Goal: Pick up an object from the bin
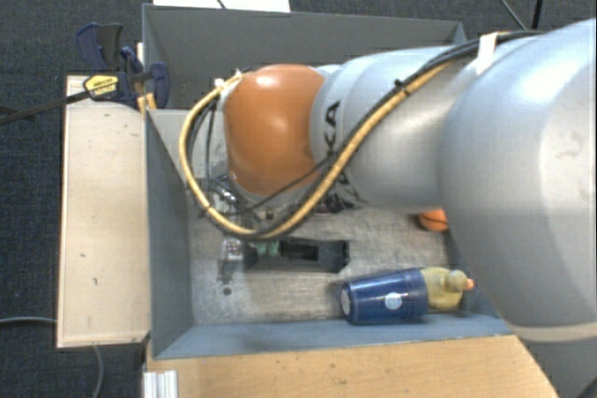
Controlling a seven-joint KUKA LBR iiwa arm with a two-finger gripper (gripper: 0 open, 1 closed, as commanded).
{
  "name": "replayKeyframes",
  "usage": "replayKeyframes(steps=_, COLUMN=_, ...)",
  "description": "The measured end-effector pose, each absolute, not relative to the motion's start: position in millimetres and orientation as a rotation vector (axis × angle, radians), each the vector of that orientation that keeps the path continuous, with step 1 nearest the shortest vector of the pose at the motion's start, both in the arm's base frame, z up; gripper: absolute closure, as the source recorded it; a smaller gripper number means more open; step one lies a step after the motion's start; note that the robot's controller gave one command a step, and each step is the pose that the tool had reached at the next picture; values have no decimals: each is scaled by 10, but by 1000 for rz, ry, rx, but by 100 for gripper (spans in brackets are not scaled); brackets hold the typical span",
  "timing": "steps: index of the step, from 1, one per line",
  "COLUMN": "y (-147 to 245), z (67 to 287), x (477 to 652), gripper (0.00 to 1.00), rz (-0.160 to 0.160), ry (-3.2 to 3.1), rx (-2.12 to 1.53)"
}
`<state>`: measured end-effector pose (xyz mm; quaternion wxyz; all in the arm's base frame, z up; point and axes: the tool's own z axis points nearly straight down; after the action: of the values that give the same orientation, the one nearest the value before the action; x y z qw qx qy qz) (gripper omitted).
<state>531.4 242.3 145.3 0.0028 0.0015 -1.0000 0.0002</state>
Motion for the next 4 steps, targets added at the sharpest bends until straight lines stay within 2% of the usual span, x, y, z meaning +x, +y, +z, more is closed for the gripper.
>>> replayKeyframes(steps=1, y=2415, z=1493, x=5338, gripper=0, rz=-2, ry=-3143, rx=-4)
replayKeyframes(steps=2, y=2122, z=1585, x=5478, gripper=0, rz=-6, ry=-3141, rx=110)
replayKeyframes(steps=3, y=1877, z=1269, x=5560, gripper=0, rz=-3, ry=-3150, rx=184)
replayKeyframes(steps=4, y=1490, z=762, x=5365, gripper=100, rz=-12, ry=-3159, rx=3)
